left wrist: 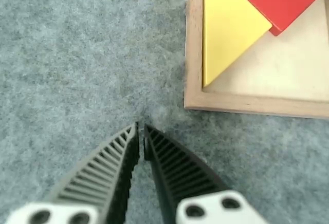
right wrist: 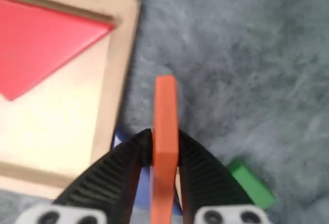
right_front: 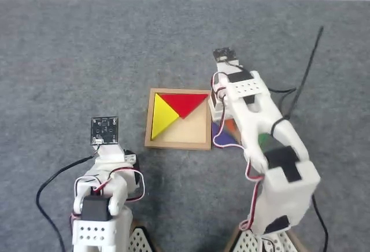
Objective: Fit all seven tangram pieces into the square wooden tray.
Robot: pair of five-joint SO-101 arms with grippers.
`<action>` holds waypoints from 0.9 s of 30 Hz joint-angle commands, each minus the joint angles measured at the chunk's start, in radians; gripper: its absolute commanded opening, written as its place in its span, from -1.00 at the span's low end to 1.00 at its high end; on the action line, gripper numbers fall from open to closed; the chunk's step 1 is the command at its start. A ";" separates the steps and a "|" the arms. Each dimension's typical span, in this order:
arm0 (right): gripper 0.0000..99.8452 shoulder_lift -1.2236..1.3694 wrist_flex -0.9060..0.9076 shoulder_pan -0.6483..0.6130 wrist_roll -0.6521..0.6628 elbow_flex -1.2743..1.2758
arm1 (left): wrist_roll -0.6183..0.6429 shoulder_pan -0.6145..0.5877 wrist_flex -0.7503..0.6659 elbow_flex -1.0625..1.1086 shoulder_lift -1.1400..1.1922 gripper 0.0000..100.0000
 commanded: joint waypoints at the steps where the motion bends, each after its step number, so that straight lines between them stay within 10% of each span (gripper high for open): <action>1: -0.88 -0.168 0.013 -0.045 -0.025 0.002 | -0.011 -0.006 0.002 -0.013 -0.020 -0.97; 19: -0.97 0.039 -0.128 -0.156 -0.100 -0.081 | -0.011 -0.006 0.002 -0.013 -0.020 -0.97; 27: -0.65 -0.010 -0.108 -0.163 -0.098 -0.077 | -0.011 -0.006 0.002 -0.013 -0.020 -0.97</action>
